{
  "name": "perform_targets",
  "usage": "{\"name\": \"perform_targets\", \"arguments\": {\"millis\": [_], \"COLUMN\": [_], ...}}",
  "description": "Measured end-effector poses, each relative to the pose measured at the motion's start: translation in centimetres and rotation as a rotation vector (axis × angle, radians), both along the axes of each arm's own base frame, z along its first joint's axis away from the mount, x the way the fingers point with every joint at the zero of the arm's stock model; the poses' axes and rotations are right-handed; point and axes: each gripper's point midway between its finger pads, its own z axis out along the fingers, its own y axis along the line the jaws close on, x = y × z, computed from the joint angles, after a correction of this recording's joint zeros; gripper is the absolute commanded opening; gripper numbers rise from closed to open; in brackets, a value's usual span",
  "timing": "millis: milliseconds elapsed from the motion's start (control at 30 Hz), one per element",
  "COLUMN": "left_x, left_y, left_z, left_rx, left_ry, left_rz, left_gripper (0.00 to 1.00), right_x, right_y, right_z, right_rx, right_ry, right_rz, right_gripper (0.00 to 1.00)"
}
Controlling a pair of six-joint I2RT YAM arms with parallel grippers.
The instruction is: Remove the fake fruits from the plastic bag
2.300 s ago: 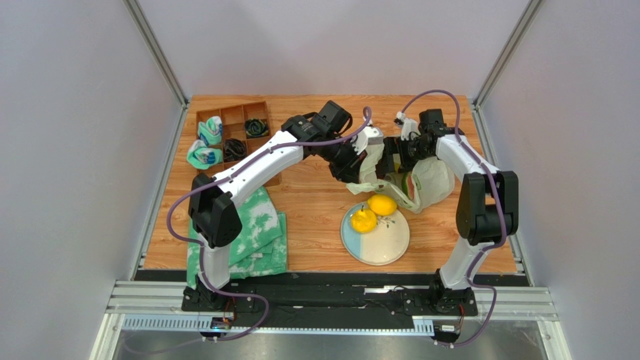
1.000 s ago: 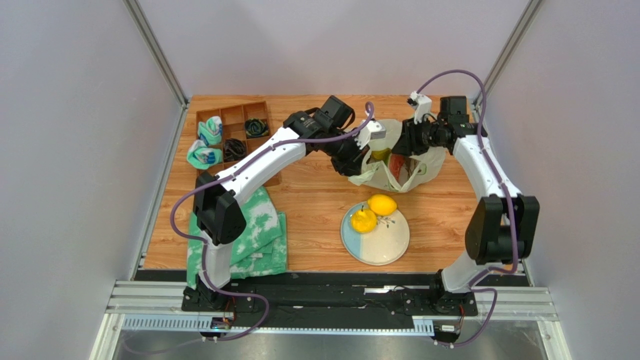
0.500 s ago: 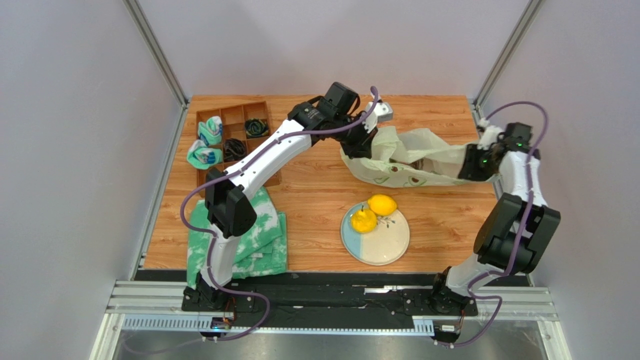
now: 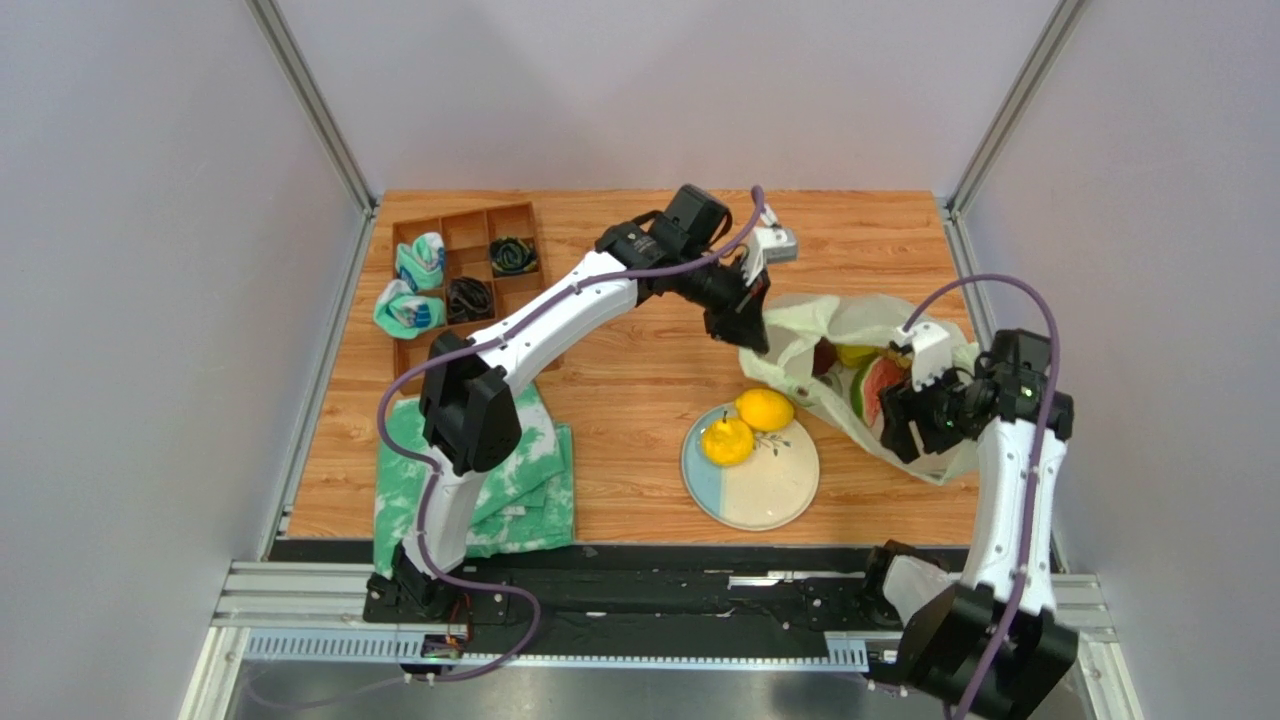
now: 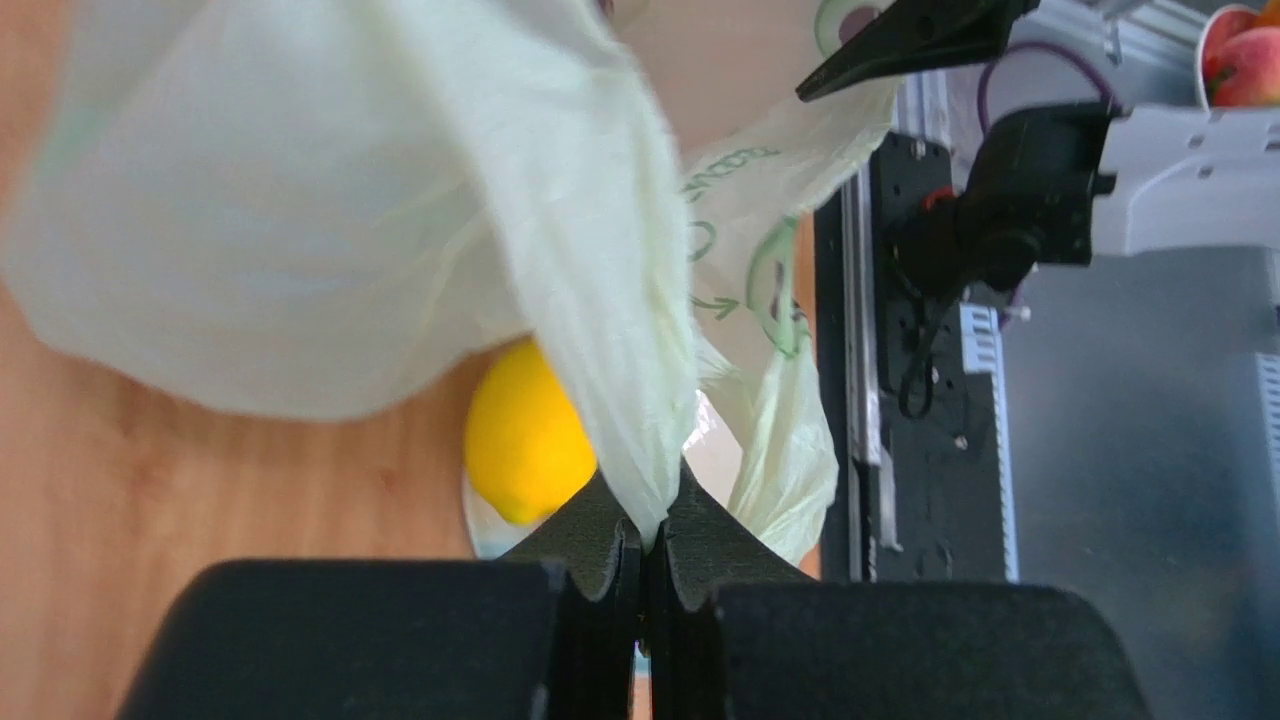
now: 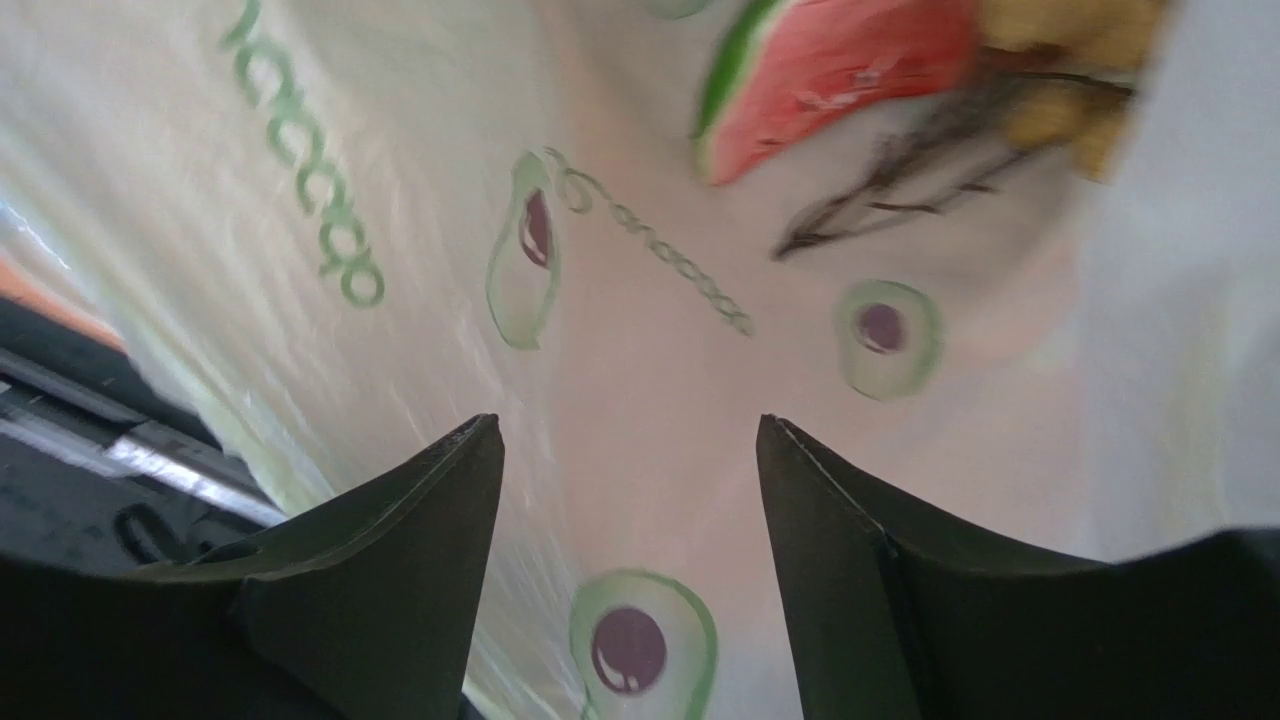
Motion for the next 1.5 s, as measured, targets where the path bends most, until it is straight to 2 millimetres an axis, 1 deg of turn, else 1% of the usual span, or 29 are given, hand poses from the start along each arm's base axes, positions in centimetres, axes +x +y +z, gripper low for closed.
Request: {"name": "perform_targets", "arguments": {"millis": [67, 100, 133, 200, 333, 400, 467, 533, 600, 633, 733, 900, 1100, 1167, 1233, 1300, 1367, 1400, 1467, 1500], "left_x": [-0.9, -1.4, -1.7, -2.0, -1.7, -1.6, -1.4, -1.1, -0.9, -0.8, -0.7, -0.7, -0.8, -0.8, -0.8, -0.8, -0.8, -0.8, -0.8, -0.8], "left_y": [1.0, 1.5, 1.9, 2.3, 2.4, 2.4, 2.2, 2.0, 1.8, 1.7, 1.7, 1.8, 1.8, 1.8, 1.8, 1.8, 1.8, 1.8, 1.8, 1.8], "left_z": [-3.1, -4.3, -5.1, -5.7, -5.7, -5.7, -5.2, -4.4, -3.8, -3.6, -3.5, -3.6, -3.7, -3.7, -3.7, -3.7, -3.7, -3.7, -3.7, -3.7], "left_rx": [0.082, 0.119, 0.146, 0.174, 0.182, 0.185, 0.178, 0.161, 0.146, 0.141, 0.141, 0.147, 0.149, 0.149, 0.149, 0.149, 0.149, 0.149, 0.150, 0.152], "left_ry": [0.077, 0.112, 0.136, 0.154, 0.146, 0.146, 0.140, 0.125, 0.110, 0.106, 0.101, 0.098, 0.100, 0.100, 0.100, 0.100, 0.100, 0.100, 0.099, 0.098], "left_rz": [0.004, 0.007, 0.009, 0.016, 0.029, 0.038, 0.047, 0.049, 0.050, 0.050, 0.053, 0.053, 0.053, 0.052, 0.052, 0.052, 0.052, 0.052, 0.053, 0.054], "left_gripper": [0.00, 0.00, 0.00, 0.00, 0.00, 0.00, 0.00, 0.00, 0.00, 0.00, 0.00, 0.00, 0.00, 0.00, 0.00, 0.00, 0.00, 0.00, 0.00, 0.00], "right_x": [-0.1, 0.3, 0.8, 2.2, 6.3, 7.9, 9.5, 11.0, 12.3, 12.7, 14.2, 15.8, 18.0, 18.7, 19.3, 19.8, 20.2, 20.5, 20.9, 21.1], "right_y": [1.7, 2.3, 2.6, 3.3, 3.9, 4.1, 4.6, 5.1, 5.7, 6.0, 6.8, 7.5, 8.4, 8.9, 9.7, 10.6, 11.2, 11.5, 12.0, 12.1], "right_z": [-2.7, -3.4, -3.8, -4.2, -2.9, -2.6, -2.6, -3.0, -3.7, -4.0, -5.2, -6.3, -5.8, -6.0, -6.8, -8.0, -9.1, -9.7, -10.5, -10.8], "right_rx": [0.069, 0.094, 0.110, 0.136, 0.168, 0.180, 0.200, 0.221, 0.242, 0.249, 0.268, 0.265, 0.254, 0.249, 0.243, 0.235, 0.219, 0.211, 0.195, 0.185], "right_ry": [0.095, 0.128, 0.139, 0.145, 0.087, 0.066, 0.066, 0.083, 0.113, 0.125, 0.173, 0.192, 0.149, 0.139, 0.149, 0.172, 0.196, 0.205, 0.216, 0.216], "right_rz": [0.055, 0.071, 0.081, 0.093, 0.097, 0.096, 0.093, 0.089, 0.080, 0.077, 0.060, 0.048, 0.072, 0.087, 0.109, 0.127, 0.139, 0.143, 0.150, 0.153], "right_gripper": [0.68, 0.68, 0.68, 0.68, 0.67, 0.67, 0.73, 0.78, 0.80, 0.89, 0.92, 0.93, 0.94, 0.95, 0.95, 0.98, 0.98, 0.98, 0.90, 0.80]}}
